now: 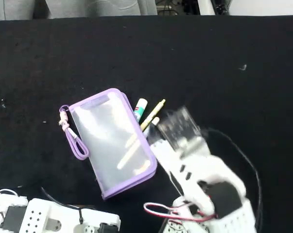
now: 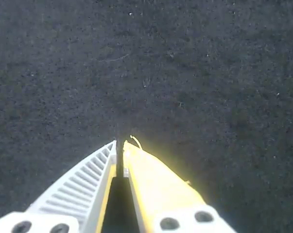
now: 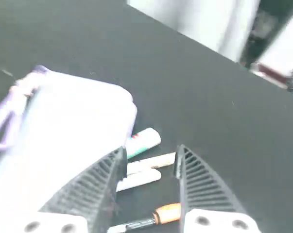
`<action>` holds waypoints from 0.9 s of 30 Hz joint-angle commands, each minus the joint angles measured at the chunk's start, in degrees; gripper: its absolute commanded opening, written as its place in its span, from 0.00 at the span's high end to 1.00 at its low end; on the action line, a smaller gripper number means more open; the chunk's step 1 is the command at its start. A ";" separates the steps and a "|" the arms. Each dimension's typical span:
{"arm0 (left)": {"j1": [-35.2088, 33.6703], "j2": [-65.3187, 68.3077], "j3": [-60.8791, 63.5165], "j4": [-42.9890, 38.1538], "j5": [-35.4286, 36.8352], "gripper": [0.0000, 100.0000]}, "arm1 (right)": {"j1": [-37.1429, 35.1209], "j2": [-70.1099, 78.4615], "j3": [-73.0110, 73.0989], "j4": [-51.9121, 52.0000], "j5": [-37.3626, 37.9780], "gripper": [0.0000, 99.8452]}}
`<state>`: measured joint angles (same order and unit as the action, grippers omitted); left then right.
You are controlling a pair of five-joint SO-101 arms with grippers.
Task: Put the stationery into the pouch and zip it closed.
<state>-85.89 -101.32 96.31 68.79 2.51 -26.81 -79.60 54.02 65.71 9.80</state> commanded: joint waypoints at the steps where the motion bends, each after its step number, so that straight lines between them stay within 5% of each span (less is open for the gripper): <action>1: -0.57 -0.18 1.27 0.44 0.26 0.97 | -6.95 21.14 -17.98 -1.49 -6.07 0.83; 11: -0.66 -0.18 1.27 0.53 0.26 0.97 | -21.45 60.18 -49.63 -1.49 -19.52 0.83; 27: -0.66 -0.18 1.27 0.53 0.26 0.97 | -23.03 106.33 -95.60 7.65 -38.95 0.83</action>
<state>-85.89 -101.32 96.31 68.97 2.51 -48.97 22.20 -30.29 70.37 -24.75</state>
